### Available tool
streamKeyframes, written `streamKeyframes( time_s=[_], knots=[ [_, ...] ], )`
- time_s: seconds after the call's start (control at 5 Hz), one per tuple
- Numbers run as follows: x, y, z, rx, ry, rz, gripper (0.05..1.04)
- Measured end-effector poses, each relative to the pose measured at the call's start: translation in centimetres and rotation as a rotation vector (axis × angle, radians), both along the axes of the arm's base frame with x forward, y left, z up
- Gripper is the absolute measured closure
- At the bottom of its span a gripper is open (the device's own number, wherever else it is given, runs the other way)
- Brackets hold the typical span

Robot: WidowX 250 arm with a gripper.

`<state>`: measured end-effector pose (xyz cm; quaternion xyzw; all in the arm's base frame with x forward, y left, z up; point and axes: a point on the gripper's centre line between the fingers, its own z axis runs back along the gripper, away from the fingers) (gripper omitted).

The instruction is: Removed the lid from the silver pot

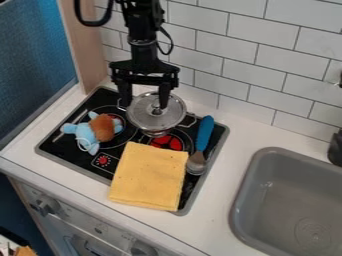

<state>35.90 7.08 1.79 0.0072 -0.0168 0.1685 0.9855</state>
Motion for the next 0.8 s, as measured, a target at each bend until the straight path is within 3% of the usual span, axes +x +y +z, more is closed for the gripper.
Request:
streamKeyframes(
  time_s=[0.4,0.8],
  knots=[
    [2.1,0.0,-2.6,0.015,-0.002,-0.017,0.131],
    [2.3,0.1,-3.0,0.044,-0.026,-0.024,0.697]
  ],
)
